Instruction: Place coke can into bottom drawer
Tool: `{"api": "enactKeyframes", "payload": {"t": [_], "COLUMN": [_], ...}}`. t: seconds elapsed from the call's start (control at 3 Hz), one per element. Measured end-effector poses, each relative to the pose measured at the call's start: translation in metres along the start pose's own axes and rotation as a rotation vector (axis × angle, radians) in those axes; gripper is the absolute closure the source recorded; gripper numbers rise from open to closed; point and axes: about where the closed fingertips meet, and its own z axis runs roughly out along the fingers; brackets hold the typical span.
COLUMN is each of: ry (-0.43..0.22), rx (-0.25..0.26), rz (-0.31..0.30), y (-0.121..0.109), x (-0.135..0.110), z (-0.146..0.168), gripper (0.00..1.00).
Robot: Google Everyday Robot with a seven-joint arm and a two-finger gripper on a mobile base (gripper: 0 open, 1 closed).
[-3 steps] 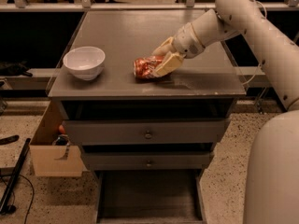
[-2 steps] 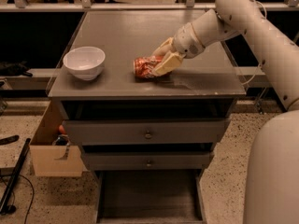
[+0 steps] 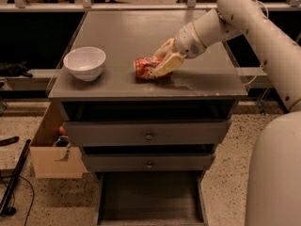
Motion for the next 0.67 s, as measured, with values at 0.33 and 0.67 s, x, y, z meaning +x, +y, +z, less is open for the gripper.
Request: {"api": "enactKeyframes", "payload": {"t": [0.33, 0.67], "ry": [-0.002, -0.011], "rx": [0.001, 0.023], "rz": [0.001, 0.01], "y": [0.0001, 0.0057], "x": [-0.0005, -0.0025], "z": [0.0005, -0.0072], "gripper": [1.0, 1.0]}}
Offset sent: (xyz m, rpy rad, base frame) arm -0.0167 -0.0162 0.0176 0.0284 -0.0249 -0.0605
